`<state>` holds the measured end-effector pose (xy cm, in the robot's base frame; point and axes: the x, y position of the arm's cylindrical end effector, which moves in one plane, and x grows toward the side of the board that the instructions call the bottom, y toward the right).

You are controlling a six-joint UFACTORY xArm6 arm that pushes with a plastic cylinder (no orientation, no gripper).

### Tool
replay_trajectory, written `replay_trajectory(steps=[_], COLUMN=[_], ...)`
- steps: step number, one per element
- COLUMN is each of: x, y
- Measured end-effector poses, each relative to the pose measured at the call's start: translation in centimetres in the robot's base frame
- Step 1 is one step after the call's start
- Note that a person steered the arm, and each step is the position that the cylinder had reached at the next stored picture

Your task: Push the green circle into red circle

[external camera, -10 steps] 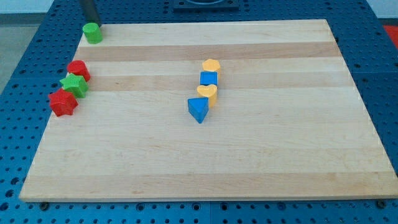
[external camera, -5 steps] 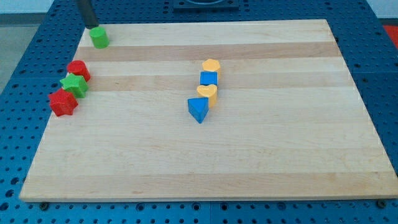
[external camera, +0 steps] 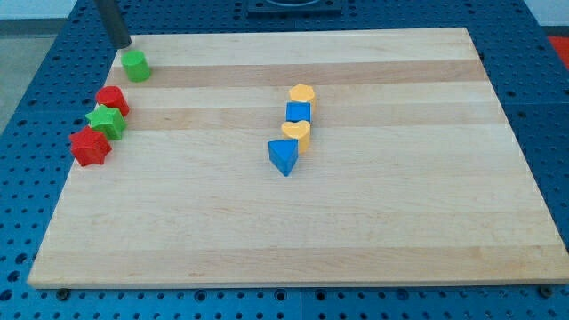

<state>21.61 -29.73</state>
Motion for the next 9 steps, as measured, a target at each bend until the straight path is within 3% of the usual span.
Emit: replay_trajectory(steps=[2, 5, 7, 9], x=[4.9, 2.9, 7.0, 5.8], y=[0.0, 2.6, 3.2, 5.6])
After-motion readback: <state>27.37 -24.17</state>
